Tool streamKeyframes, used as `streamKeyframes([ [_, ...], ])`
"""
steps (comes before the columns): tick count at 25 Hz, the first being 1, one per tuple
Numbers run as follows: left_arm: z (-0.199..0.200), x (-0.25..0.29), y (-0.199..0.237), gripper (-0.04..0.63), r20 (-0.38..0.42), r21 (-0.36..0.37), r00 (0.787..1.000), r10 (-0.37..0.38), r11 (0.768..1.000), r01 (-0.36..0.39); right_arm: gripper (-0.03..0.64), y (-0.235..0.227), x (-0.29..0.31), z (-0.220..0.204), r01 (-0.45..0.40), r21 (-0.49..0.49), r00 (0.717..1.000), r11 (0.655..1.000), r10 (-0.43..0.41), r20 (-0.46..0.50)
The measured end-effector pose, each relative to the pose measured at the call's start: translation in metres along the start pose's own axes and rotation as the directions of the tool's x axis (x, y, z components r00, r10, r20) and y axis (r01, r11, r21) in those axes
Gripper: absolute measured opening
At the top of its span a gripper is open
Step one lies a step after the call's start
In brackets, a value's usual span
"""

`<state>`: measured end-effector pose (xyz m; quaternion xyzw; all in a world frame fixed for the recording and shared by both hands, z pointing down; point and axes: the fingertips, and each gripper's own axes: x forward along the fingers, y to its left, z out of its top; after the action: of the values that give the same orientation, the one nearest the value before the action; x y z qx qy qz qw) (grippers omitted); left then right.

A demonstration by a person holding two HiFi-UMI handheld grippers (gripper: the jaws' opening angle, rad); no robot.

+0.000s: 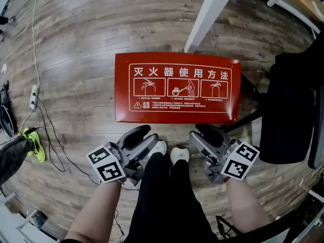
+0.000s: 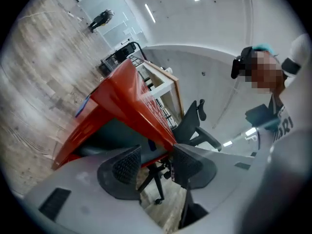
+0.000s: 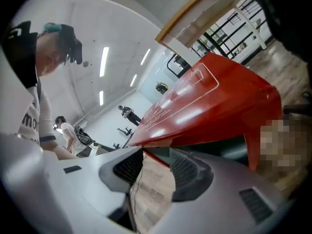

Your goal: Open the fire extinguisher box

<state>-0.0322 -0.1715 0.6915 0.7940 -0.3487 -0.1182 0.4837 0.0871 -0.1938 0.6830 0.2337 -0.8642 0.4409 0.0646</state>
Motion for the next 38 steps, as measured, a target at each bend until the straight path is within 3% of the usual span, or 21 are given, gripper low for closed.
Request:
streamKeyframes([
  [3, 0.004, 0.004, 0.009, 0.183, 0.038, -0.024, 0.999, -0.033, 0.999, 0.034, 0.155, -0.01, 0.002, -0.005, -0.019, 0.012, 1.0, 1.0, 0.019, -0.008],
  [9, 0.013, 0.008, 0.001, 0.183, 0.032, 0.043, 0.991, -0.128, 0.991, 0.127, 0.155, -0.014, 0.004, -0.004, -0.067, -0.014, 0.998, 0.998, 0.067, 0.0],
  [16, 0.011, 0.013, 0.012, 0.181, 0.038, 0.043, 0.994, -0.105, 0.994, 0.103, 0.186, -0.012, 0.012, 0.003, -0.112, -0.018, 0.994, 0.994, 0.112, 0.0],
  [20, 0.019, 0.016, 0.003, 0.181, 0.065, 0.053, 0.986, -0.155, 0.987, 0.152, 0.189, -0.008, 0.011, 0.004, -0.145, -0.017, 0.989, 0.989, 0.145, 0.001],
  [25, 0.026, 0.015, -0.018, 0.181, 0.083, 0.083, 0.97, -0.228, 0.972, 0.221, 0.187, 0.006, 0.002, 0.014, -0.184, -0.012, 0.98, 0.983, 0.184, 0.07],
  [29, 0.035, 0.009, -0.034, 0.181, 0.104, 0.108, 0.965, -0.24, 0.967, 0.229, 0.187, 0.023, -0.006, 0.025, -0.211, -0.018, 0.971, 0.977, 0.212, 0.108],
  [35, 0.057, 0.01, -0.053, 0.179, 0.181, 0.062, 0.939, -0.292, 0.957, 0.285, 0.187, 0.035, -0.011, 0.044, -0.237, 0.052, 0.955, 0.97, 0.223, 0.197],
  [38, 0.068, 0.012, -0.062, 0.176, 0.194, 0.068, 0.937, -0.292, 0.956, 0.284, 0.187, 0.04, -0.013, 0.06, -0.246, 0.089, 0.944, 0.965, 0.217, 0.25],
])
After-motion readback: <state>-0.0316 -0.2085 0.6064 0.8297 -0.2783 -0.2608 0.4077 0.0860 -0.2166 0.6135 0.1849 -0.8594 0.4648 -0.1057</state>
